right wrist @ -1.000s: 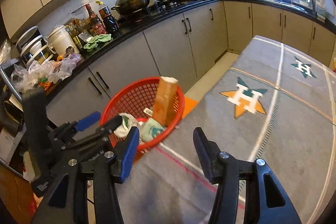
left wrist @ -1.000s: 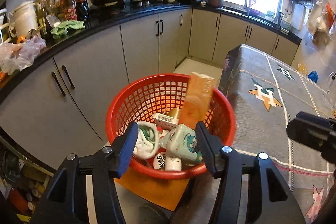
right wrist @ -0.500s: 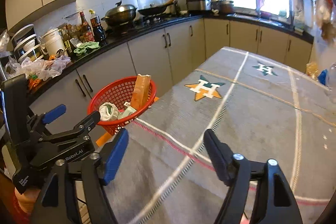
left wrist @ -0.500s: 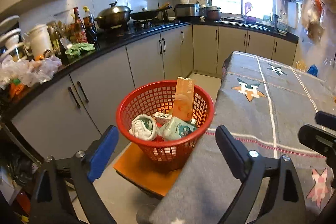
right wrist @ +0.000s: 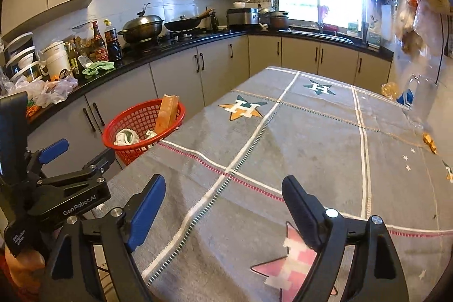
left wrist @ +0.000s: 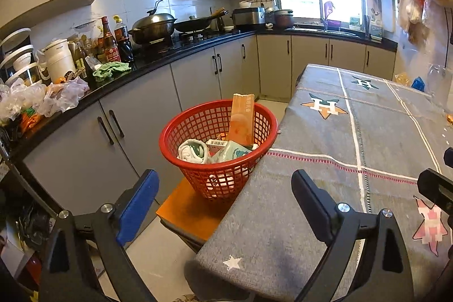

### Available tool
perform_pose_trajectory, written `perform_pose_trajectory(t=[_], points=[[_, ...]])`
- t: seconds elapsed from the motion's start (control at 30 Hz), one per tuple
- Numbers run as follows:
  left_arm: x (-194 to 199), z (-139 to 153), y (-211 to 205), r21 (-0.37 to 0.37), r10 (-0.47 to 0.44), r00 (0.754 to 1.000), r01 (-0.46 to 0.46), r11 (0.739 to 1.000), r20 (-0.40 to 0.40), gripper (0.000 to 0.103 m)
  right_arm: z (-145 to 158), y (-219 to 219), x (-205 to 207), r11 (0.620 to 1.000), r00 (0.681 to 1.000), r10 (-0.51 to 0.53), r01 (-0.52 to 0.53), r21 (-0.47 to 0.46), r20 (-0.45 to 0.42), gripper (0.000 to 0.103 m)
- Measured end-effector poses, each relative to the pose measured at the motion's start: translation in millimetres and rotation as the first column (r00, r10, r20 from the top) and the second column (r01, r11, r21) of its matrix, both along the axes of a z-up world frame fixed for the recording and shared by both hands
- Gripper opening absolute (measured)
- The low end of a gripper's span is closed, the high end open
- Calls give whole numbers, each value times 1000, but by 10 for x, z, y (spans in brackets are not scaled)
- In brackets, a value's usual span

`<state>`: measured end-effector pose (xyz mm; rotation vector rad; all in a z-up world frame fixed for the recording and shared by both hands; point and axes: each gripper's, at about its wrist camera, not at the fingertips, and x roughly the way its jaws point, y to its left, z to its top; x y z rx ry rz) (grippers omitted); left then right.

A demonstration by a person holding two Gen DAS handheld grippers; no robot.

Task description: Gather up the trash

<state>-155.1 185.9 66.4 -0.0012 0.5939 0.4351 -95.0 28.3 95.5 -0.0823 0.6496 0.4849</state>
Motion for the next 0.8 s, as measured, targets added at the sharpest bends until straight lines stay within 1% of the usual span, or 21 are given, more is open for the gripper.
perform_pose_trajectory(t=[0.37,0.57,0.8], points=[[-12,-27,-32,-9,-8,1000,8,1000,-5,94,1,2,-19,1000,1000,-7,7,-6,-2,88],[-49,-32,-51,-11,-13,1000,13,1000,4,94,21,17,-72,1000,1000,-6,6,-12,15,88],[-65,-39,-70,-17,-13,1000,13,1000,5,94,-2,3,-103,1000,1000,-11,11,-19,8,88]])
